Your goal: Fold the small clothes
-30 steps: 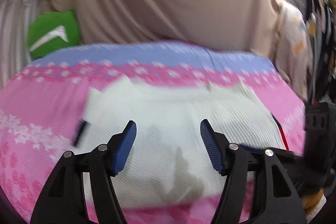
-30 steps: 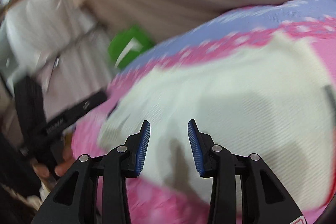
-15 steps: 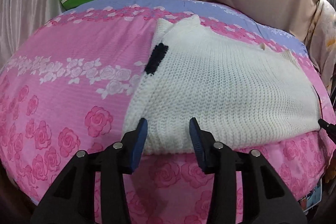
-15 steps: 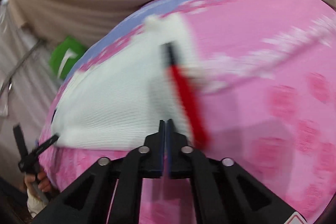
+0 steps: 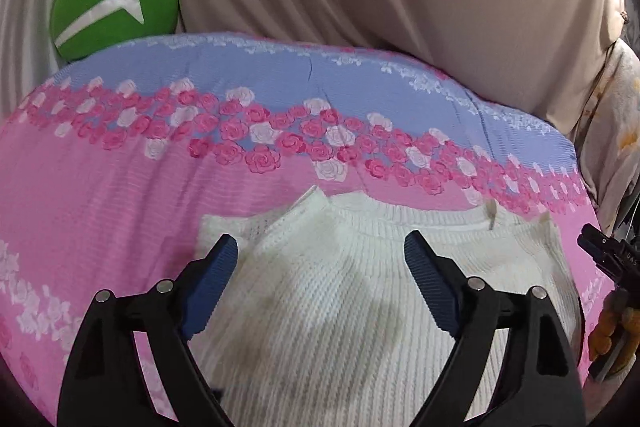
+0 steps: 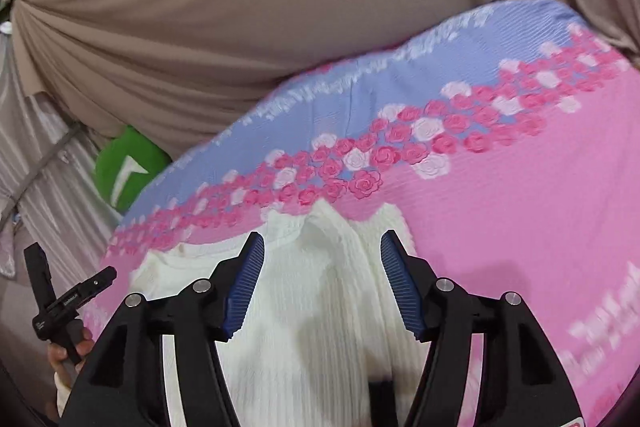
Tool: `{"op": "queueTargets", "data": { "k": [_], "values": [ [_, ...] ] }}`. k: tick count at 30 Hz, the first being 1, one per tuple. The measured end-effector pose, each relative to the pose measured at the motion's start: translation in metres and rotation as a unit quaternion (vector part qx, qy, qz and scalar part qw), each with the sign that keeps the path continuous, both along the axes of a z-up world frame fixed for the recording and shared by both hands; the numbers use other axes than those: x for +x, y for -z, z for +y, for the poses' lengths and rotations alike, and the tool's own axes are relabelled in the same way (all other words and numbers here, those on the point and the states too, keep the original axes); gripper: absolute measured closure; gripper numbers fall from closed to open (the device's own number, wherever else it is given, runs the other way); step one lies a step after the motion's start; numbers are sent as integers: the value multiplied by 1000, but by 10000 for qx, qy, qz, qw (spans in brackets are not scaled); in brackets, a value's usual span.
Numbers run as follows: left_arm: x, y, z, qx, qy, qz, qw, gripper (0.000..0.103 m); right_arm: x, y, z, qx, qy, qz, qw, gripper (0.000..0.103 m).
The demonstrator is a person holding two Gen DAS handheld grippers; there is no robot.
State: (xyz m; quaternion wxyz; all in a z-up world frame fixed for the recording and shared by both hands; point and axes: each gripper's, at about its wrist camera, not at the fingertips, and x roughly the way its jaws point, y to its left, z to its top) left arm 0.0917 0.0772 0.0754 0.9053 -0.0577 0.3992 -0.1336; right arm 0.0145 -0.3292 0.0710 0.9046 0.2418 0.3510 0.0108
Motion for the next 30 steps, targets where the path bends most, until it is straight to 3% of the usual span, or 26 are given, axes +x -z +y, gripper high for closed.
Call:
{"op": "queueTargets", "data": {
  "k": [1, 2, 3, 4, 5, 8, 9, 11, 13, 15, 19, 21, 23, 24, 25, 28, 30],
  "values": [
    [11, 10, -3, 26, 27, 170, 9998, 41, 13, 11, 2, -13, -80, 197, 9998, 42],
    [17, 17, -7, 67, 52, 276, 9996, 48, 25, 23, 6, -20, -179, 434, 9989, 43],
    [20, 24, -9, 126, 48, 349, 9993, 66, 30, 28, 10, -49, -287, 527, 9982, 65],
    [24, 29, -11, 233, 5, 401, 9989, 94, 31, 29, 15, -110, -432, 561, 9974, 84],
    [23, 28, -11, 271, -19, 370, 9989, 98, 27, 23, 18, -108, -549, 456, 9974, 95],
    [12, 10, 1, 187, -145, -81, 9997, 99, -10, -13, 13, -88, -417, -605, 9973, 96],
    [12, 6, 8, 149, -210, -189, 9995, 99, -18, -17, 5, -35, -266, -745, 9969, 96],
    [21, 13, 14, 303, -352, -148, 9988, 99, -10, 0, -12, 10, -23, -354, 9994, 96],
    [42, 40, 13, 659, -515, 250, 9962, 103, 13, 39, -20, 22, 34, 508, 9987, 97],
    [43, 41, 12, 660, -492, 232, 9963, 103, 7, 33, -24, 227, -34, 404, 9989, 96],
    [16, 8, 18, 576, -560, -216, 9965, 101, -25, -4, -1, -520, 399, 29, 9978, 85],
    [-11, -16, 14, 387, -387, -525, 9971, 99, -37, -18, 24, -593, 19, -246, 9979, 85],
    [-32, -30, -6, 231, 52, -651, 9976, 90, -39, -25, 68, -477, -759, -351, 9954, 85],
    [-38, -30, -21, 196, 324, -614, 9974, 77, -37, -23, 94, -450, -1163, -323, 9917, 85],
    [-43, -26, -38, 187, 602, -513, 9967, 65, -35, -17, 121, -418, -1548, -263, 9867, 85],
    [-48, 11, -81, 588, 1049, -70, 9927, 65, -30, 14, 188, -221, -2545, 90, 9668, 85],
    [-49, 35, -82, 845, 1021, 32, 9912, 65, -36, 32, 204, -570, -2697, 270, 9609, 91]
  ]
}}
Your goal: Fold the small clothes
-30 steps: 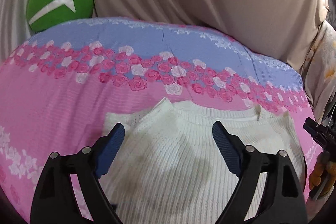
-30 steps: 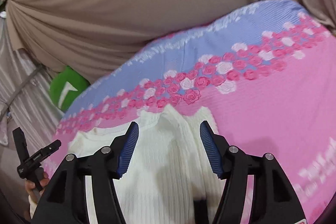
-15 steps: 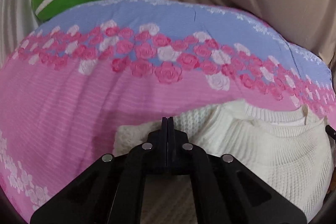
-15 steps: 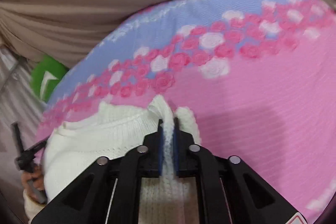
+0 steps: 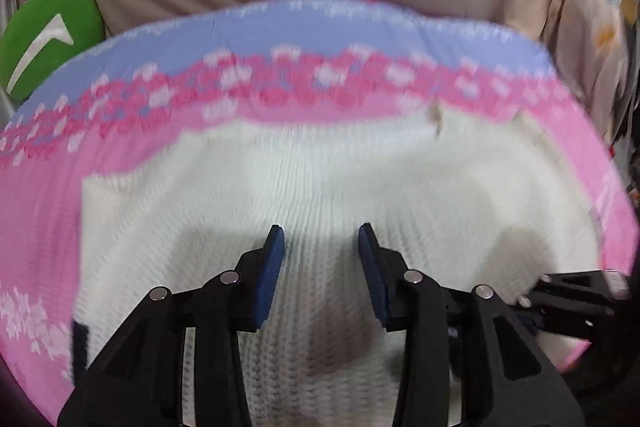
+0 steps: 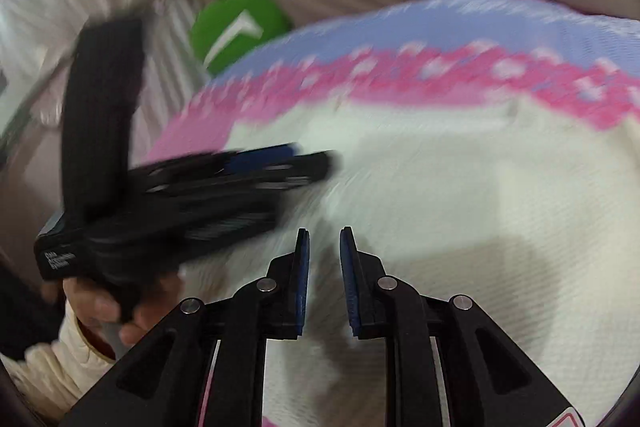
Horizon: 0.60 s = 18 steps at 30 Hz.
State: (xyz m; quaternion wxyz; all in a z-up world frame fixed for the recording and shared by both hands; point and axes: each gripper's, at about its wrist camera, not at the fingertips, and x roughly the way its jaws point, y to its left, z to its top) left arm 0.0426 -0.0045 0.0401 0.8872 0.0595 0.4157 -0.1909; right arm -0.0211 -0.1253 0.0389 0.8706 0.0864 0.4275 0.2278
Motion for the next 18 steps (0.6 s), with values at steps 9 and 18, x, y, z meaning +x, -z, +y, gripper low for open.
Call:
{"op": "queueTargets", "data": {
  "k": [9, 18],
  "values": [
    [-17, 7, 154, -36, -1427, -90, 9897, 44, -88, 12, -204, 526, 2436, 30, 9684, 103],
    [32, -38, 98, -499, -1063, -207, 9929, 45, -11, -36, -191, 242, 2511, -561, 9660, 48]
  ]
}}
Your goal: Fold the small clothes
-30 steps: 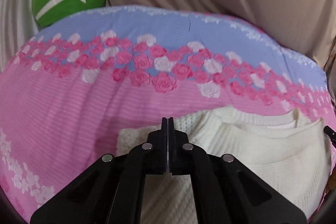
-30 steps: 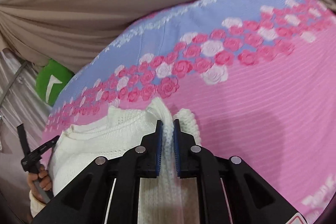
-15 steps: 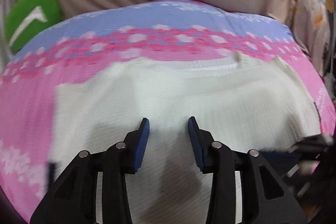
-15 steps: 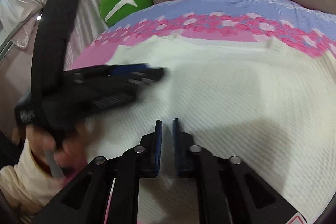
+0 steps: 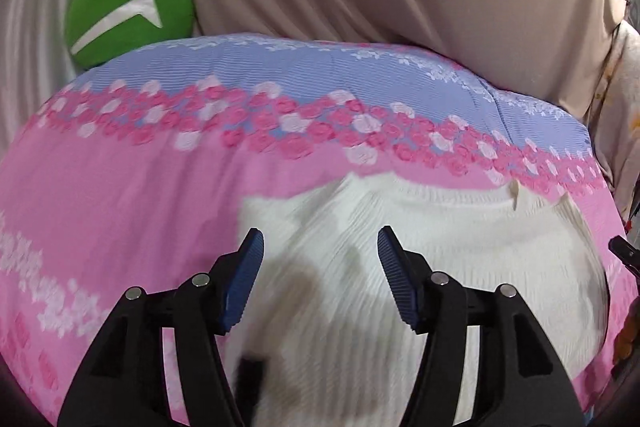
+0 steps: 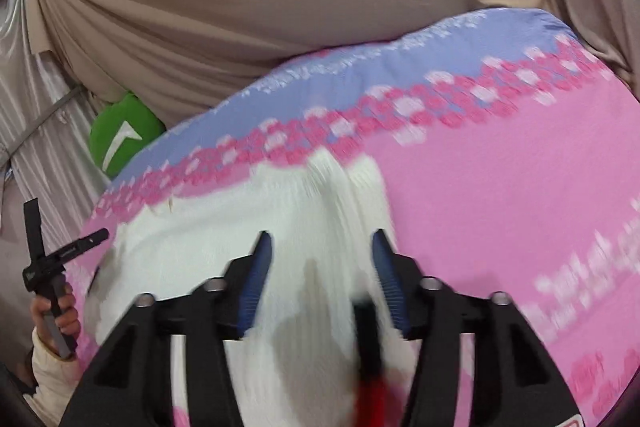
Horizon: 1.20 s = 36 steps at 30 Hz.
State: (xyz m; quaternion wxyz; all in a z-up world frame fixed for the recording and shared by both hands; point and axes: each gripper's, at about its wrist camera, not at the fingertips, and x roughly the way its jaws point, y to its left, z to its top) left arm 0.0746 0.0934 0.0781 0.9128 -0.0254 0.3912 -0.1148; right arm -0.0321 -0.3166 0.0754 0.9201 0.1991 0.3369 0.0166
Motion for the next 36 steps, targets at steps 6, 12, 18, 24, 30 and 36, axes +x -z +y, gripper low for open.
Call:
{"op": "queueTargets", "data": {
  "k": [6, 12, 18, 24, 30, 36],
  "values": [
    [60, 40, -12, -10, -178, 879, 9960, 69, 64, 37, 10, -393, 81, 829, 9958, 67],
    [48, -1, -1, -323, -113, 68, 9994, 98, 35, -12, 13, -231, -111, -532, 9983, 95],
    [86, 48, -13, 804, -594, 430, 9941, 103, 90, 44, -13, -144, 156, 817, 9964, 96],
    [54, 19, 0, 491, -635, -221, 9965, 99, 35, -9, -2, -426, 598, -49, 9973, 84],
    [-48, -17, -41, -2, 439, -638, 9970, 62, -11, -13, 120, -553, -1262, -228, 9902, 84],
    [-77, 52, -96, 378, 1036, 85, 9939, 61, -39, 33, 189, -503, -2212, 77, 9739, 94]
  ]
}}
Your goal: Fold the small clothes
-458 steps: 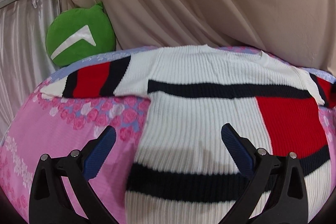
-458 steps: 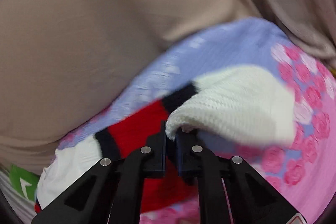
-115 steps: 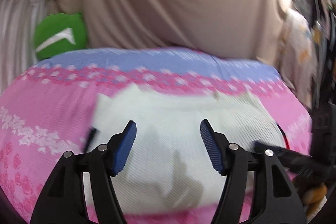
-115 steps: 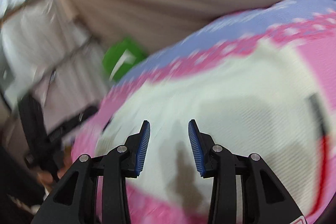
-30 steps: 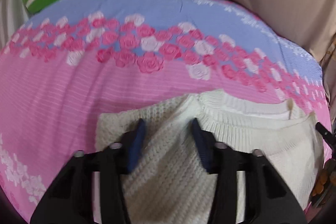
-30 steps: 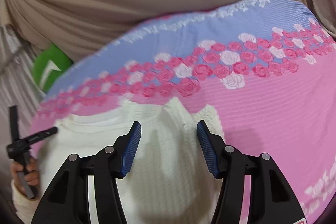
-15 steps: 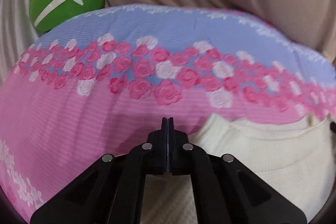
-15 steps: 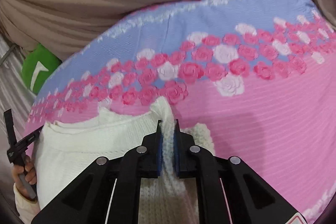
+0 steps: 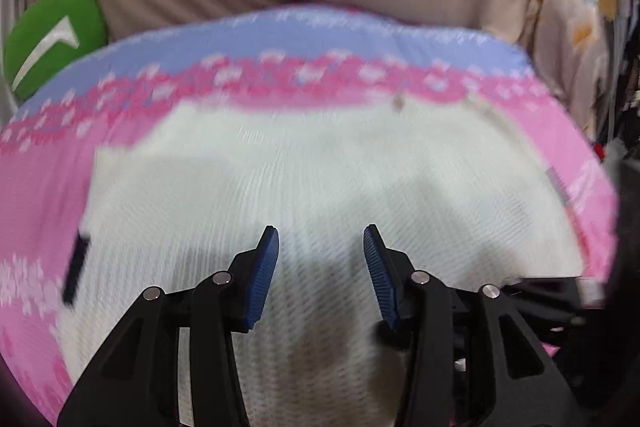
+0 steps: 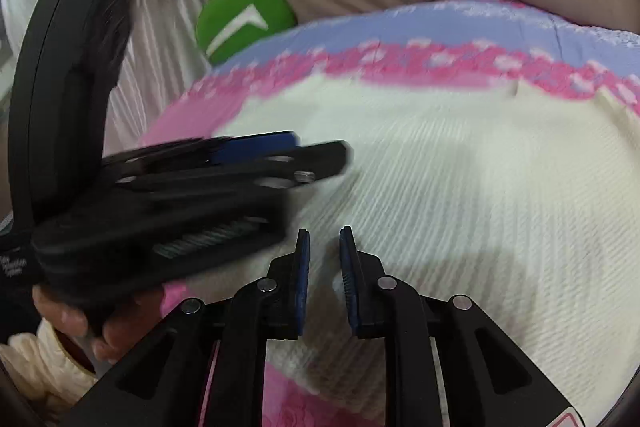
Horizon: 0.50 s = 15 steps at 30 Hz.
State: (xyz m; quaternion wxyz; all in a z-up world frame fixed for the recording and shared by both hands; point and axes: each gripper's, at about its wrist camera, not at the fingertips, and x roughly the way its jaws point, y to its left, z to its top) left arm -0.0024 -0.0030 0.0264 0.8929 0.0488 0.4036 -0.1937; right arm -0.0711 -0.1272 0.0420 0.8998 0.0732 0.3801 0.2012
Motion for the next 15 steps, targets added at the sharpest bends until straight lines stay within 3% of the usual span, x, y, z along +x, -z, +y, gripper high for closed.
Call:
{"op": "queueTargets", "data": {
  "k": [2, 4, 6, 7, 8, 10, 12, 14, 15],
  "values": [
    [-8, 8, 21, -248, -37, -36, 9997, 62, -12, -1, -35, 221, 350, 60, 9991, 96],
    [-18, 4, 45, -96, -372, -134, 9992, 63, -26, 2, -83, 189, 1058, 93, 9942, 100],
    [-24, 4, 76, 171, -866, -260, 9958, 62, -47, 11, -142, 421, 1782, 283, 9827, 103],
    [-27, 6, 89, 198, -1009, -254, 9944, 60, -57, 13, -166, 767, 1941, 350, 9774, 103],
    [-29, 11, 105, 149, -1174, -186, 9928, 61, -70, 14, -186, 593, 2466, 424, 9664, 103],
    [-35, 11, 125, -202, -1146, -148, 9931, 66, -89, 12, -205, 631, 2724, 286, 9597, 103],
    [-41, 7, 125, -198, -1243, -171, 9919, 66, -94, 8, -204, 456, 2926, 200, 9549, 103],
    [-46, -6, 121, -198, -1356, -261, 9902, 67, -92, -5, -191, 238, 2946, 28, 9553, 88],
    [-49, -14, 121, -285, -1374, -369, 9894, 66, -90, -13, -182, 274, 2805, -95, 9594, 88]
  ]
}}
